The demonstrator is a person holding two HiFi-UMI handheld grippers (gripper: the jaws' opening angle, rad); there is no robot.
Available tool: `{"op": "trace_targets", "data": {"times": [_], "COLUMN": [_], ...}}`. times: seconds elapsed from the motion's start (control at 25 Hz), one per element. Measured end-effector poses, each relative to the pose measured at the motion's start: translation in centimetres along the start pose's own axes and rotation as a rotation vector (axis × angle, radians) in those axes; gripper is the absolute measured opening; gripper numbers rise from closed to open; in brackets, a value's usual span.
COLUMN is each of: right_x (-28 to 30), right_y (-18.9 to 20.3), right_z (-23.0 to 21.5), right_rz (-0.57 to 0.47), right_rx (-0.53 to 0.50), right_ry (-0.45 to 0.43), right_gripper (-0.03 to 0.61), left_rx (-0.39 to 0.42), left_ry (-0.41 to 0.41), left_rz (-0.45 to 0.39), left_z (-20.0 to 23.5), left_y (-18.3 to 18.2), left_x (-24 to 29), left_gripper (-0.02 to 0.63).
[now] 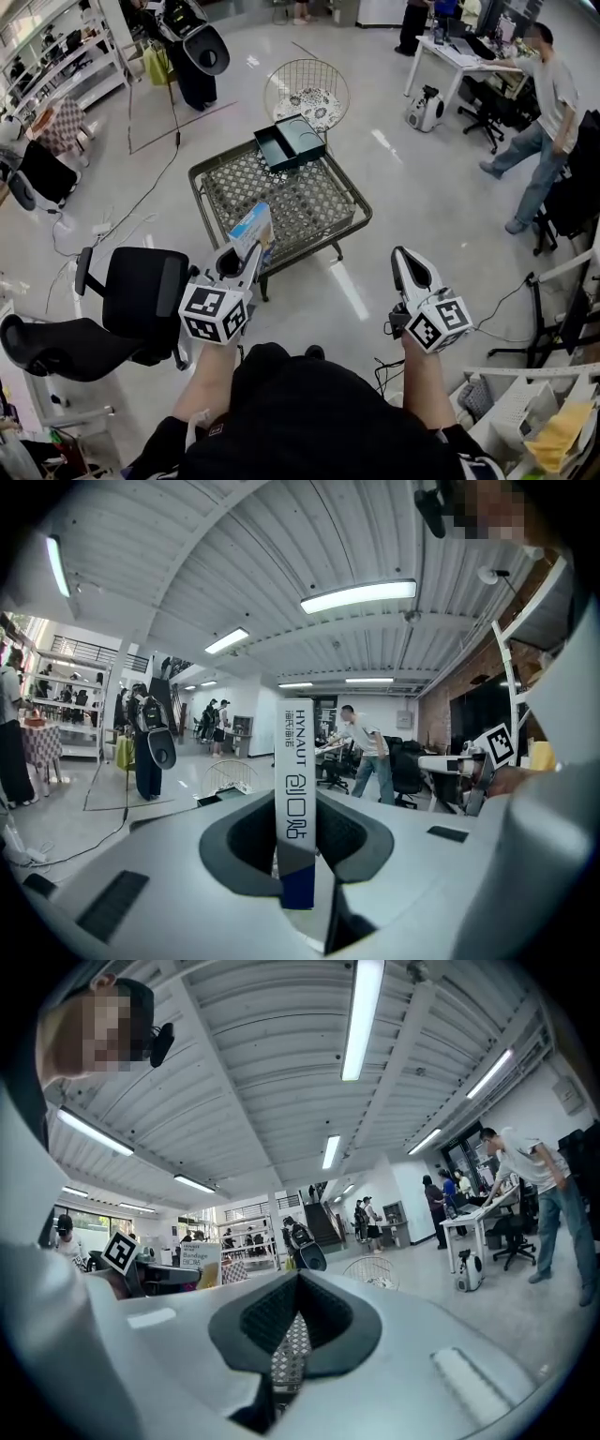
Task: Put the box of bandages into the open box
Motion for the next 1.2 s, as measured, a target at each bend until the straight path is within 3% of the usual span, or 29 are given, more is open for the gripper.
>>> {"op": "trace_targets", "data": {"times": [0.32, 0.52, 0.8, 0.92, 1.2], "right_x": [4.8, 9.6, 20.0, 24.5, 32.3], "right_y": [1.3, 1.0, -0.3, -0.8, -0.5], "right_z": [-3.7, -7.4, -11.6, -13.1, -13.5], "right_rz": [0.044, 0.073, 0.109, 0.121, 0.152], "right_rx": [0.024, 0.027, 0.018, 0.018, 0.017], "right_ry": [-0.033, -0.019, -0.043, -0.057, -0.118], "right_gripper": [0.009, 0.011, 0.009, 0.011, 0.011], "left_rx": [0.012, -0.011, 0.006, -0.023, -0.051], "left_ry": [-0.008, -0.001, 0.023, 0.027, 0.022], "left_rz": [-0.004, 0.018, -0.002, 0.021, 0.050], "left_z": [1.8, 4.4, 9.4, 11.6, 16.2], "left_y": [-0.7, -0.8, -4.1, -4.3, -4.1], "left_x": [5.9, 12.4, 21.4, 24.5, 27.7], "left_gripper": [0.083, 0.083, 0.083, 0.083, 0.083]}}
Point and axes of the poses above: the fingertips, and each gripper's own axes: x forward along the fingers, z to its left, y out of its underside, the point moved 9 cm from there along -x, backward along the fingers, and after that the axes turned 13 degrees about -y, right-handed, at the moved point
